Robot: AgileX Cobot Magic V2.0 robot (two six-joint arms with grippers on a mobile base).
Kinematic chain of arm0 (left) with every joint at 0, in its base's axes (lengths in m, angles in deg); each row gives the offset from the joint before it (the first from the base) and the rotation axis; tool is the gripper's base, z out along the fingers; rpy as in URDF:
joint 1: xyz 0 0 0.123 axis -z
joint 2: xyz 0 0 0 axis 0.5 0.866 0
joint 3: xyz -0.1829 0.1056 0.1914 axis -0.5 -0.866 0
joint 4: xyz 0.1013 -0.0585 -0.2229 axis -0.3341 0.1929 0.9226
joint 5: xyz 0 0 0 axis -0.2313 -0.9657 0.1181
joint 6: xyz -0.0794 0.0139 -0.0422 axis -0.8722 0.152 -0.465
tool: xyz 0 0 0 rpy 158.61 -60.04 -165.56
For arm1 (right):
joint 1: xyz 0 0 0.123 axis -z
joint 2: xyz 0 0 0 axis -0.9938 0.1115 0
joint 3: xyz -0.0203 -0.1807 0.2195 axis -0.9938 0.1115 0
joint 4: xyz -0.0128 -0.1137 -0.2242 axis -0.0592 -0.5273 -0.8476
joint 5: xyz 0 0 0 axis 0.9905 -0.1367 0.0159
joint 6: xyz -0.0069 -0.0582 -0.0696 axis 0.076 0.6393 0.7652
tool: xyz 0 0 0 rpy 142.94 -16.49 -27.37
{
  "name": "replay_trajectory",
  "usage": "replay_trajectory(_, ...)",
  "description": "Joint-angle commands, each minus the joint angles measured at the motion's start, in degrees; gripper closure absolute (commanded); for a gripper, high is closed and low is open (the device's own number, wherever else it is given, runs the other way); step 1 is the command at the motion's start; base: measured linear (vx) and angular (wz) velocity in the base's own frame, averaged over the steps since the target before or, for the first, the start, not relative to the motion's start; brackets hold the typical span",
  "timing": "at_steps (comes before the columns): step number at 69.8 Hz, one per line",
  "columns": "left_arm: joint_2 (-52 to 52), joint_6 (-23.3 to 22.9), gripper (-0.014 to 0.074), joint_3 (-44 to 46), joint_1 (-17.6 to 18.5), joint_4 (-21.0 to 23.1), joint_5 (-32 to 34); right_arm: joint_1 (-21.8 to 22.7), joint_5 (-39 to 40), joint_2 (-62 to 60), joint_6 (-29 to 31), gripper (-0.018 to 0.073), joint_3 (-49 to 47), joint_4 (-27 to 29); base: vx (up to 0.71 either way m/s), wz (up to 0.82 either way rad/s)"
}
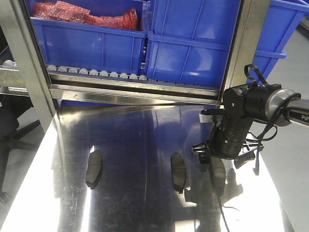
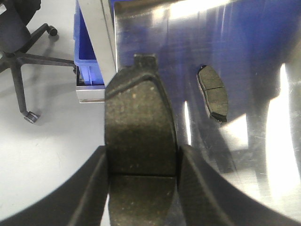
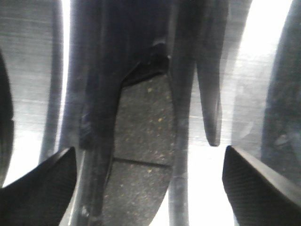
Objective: Move and align brake pads A on conveyor
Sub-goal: 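Lower the right gripper onto the farthest-side brake pad and close it, then lift the held brake pad with the right gripper off the table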
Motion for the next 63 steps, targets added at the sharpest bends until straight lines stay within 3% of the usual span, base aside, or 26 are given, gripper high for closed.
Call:
replay_trajectory(1, -0.2, -0.5, 0.0602, 1.7, 0.3, -0.5, 4.2, 0.3, 1.1, -2.4, -0.1, -0.0034, -1.6, -1.5, 0.0, 0.0)
replay_trajectory(37, -0.2, -0.5, 0.0602, 1.7, 0.3, -0.5, 4.2, 0.3, 2.9, -1.4, -0.1, -0.0003, -1.6, -1.5, 0.0, 0.0)
replay_trajectory(49, -0.2, -0.5, 0.0602, 1.7, 0.3, -0.5, 4.2, 0.3, 3.2, -1.0, -0.2, 0.0148, -1.6, -1.4, 0.0, 0.0)
replay_trajectory(63, -0.2, -0.5, 0.0602, 1.7, 0.3, -0.5, 4.2, 0.3, 2.6, -0.2, -0.3, 0.0425, -1.6, -0.7, 0.0, 0.0)
